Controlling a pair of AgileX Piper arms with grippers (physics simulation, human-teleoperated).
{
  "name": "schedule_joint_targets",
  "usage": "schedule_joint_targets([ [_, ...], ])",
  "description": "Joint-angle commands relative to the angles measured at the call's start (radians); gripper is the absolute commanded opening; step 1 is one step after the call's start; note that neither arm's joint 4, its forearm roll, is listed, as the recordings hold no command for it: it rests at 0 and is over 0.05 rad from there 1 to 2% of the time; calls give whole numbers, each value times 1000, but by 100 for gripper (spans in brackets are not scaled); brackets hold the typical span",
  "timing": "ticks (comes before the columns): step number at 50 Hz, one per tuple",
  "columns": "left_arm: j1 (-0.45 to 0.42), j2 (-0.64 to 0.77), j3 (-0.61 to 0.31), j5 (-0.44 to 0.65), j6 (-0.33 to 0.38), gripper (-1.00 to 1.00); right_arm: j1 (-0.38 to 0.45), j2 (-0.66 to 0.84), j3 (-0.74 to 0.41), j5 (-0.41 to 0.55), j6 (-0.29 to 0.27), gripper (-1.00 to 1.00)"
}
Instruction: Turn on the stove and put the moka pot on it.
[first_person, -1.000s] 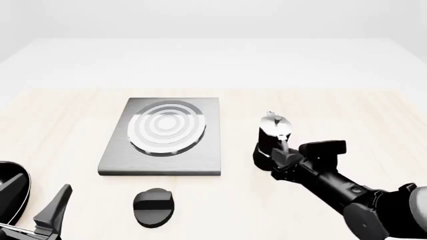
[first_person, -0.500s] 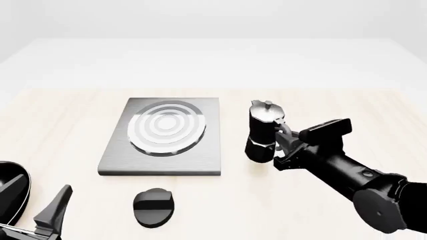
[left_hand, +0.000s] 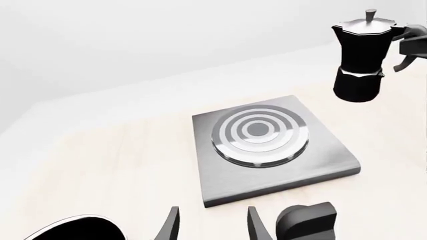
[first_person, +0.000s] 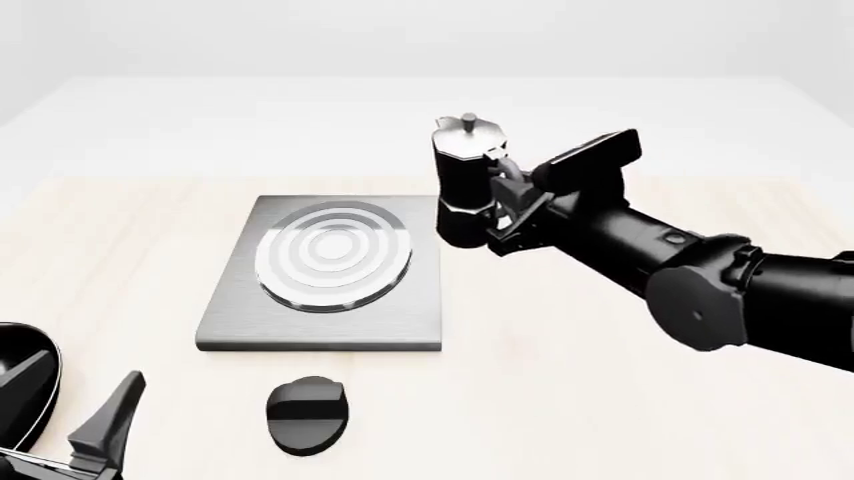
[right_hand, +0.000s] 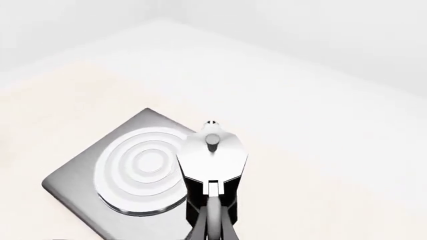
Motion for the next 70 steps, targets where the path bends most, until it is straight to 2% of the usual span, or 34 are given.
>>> schedule_joint_targets([
  [1, -4, 0, 0, 4, 0, 100, 46, 119, -208, 32, -1, -100],
  [17, -14, 0, 0, 7, -6, 100, 109, 378, -459, 31, 34, -100],
  [35, -11, 0, 0, 13, 2, 100, 143, 579, -668, 72, 69, -100],
  [41, -15, 0, 0, 14, 1, 100, 145, 630, -702, 72, 85, -100],
  [58, -10, 0, 0, 17, 7, 100, 157, 711, -703, 19, 142, -100],
  [70, -8, 0, 0, 21, 6, 100, 176, 756, -691, -4, 151, -100],
])
